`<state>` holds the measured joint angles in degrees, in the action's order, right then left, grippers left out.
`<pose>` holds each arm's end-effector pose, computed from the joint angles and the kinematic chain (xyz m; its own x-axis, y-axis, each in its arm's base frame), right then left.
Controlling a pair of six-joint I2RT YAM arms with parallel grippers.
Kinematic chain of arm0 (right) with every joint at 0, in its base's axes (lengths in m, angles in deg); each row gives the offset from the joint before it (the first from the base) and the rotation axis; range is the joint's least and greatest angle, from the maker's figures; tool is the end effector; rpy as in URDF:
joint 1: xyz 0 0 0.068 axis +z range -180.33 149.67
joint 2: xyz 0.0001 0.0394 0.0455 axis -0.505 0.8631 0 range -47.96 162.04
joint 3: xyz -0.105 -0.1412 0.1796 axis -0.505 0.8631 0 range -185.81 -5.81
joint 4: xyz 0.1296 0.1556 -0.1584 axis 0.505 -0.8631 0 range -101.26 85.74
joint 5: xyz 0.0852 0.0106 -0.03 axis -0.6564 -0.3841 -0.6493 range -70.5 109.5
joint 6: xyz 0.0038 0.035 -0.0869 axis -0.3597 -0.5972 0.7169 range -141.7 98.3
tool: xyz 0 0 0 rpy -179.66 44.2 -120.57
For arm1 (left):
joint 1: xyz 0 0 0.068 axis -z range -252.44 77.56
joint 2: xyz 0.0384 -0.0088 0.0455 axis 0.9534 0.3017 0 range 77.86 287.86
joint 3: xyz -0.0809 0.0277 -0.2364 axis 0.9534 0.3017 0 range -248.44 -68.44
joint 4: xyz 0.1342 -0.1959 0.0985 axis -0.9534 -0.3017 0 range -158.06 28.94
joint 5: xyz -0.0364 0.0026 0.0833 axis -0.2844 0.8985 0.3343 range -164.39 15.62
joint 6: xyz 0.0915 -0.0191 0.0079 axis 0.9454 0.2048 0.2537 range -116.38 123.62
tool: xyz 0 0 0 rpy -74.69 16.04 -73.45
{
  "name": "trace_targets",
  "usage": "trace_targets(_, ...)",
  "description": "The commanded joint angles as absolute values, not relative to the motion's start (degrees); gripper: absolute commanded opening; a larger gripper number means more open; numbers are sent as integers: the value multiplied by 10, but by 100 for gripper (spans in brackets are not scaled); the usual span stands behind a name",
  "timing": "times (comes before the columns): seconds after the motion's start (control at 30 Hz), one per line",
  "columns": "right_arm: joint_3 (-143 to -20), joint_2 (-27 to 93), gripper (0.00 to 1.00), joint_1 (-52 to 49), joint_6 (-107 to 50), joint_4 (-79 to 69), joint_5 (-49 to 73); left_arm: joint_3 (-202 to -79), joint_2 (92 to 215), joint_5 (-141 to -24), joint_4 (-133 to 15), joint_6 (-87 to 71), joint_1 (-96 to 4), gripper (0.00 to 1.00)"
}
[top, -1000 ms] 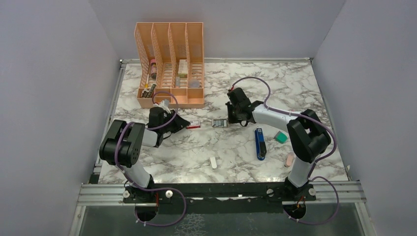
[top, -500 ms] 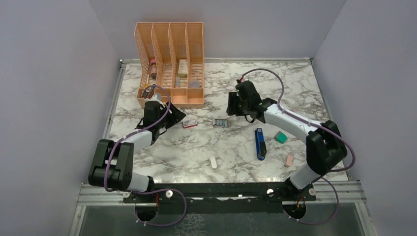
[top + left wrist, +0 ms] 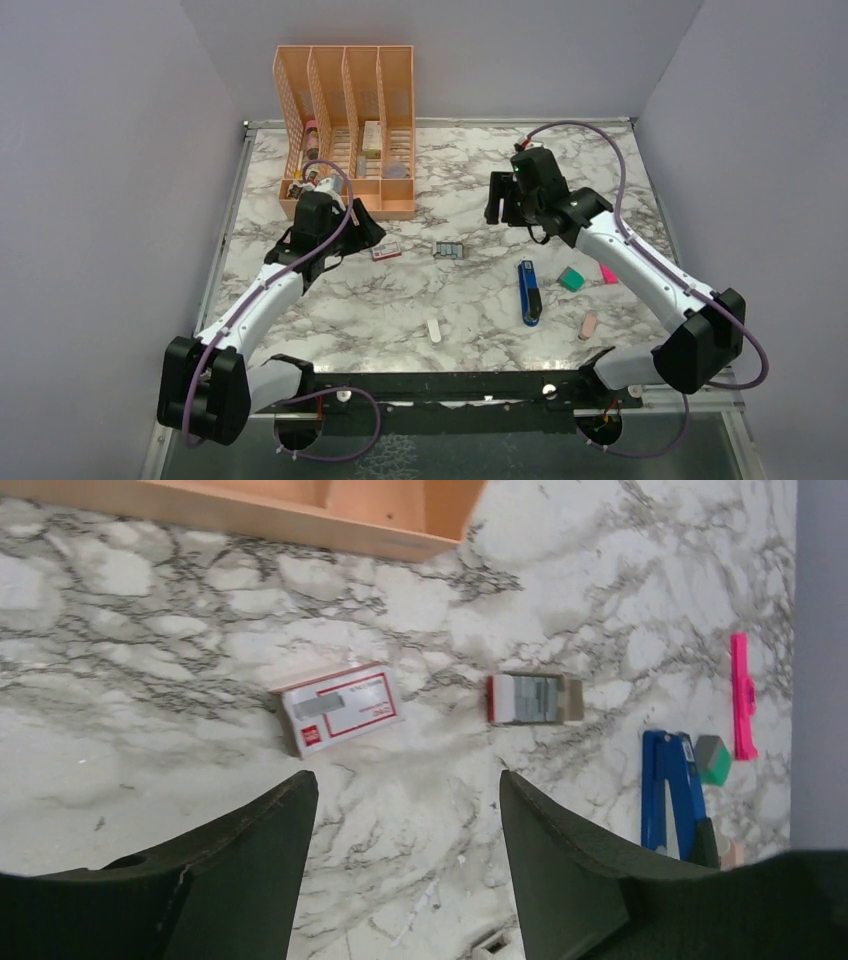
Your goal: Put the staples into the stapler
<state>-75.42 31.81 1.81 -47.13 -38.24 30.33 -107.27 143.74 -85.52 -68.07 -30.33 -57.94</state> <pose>0.2937 0.1659 0.2588 -0.7079 0.0532 -0.7043 -0.1157 0.9750 0.1899 0.2791 -0.0889 0.1903 -0.6736 -0.3917 -0.6267 0.0294 0.8331 -0.5523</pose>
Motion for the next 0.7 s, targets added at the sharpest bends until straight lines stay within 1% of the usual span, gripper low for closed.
trace_targets(0.0, -799, 279, 76, 14, -473, -479, 361, -1116, 1440, -893, -714, -266, -532, 68)
trace_targets(0.07, -782, 261, 82, 14, -475, -474, 374, -1123, 1445, -900, -714, -262, -510, 68)
trace_targets(0.13, -767, 253, 85, 13, -483, -480, 384, -1123, 1446, -901, -713, -257, -493, 68)
trace_targets(0.3, -715, 238, 85, 11, -532, -509, 386, -1115, 1448, -888, -710, -259, -455, 68)
trace_targets(0.33, -699, 231, 85, 11, -541, -508, 381, -1112, 1446, -884, -708, -260, -449, 68)
trace_targets(0.43, -644, 211, 77, 11, -555, -498, 358, -1104, 1436, -882, -703, -263, -438, 68)
trace_targets(0.5, -614, 207, 74, 11, -565, -503, 351, -1098, 1431, -886, -702, -264, -438, 68)
trace_targets(0.67, -578, 211, 73, 11, -585, -541, 357, -1096, 1437, -900, -706, -265, -438, 69)
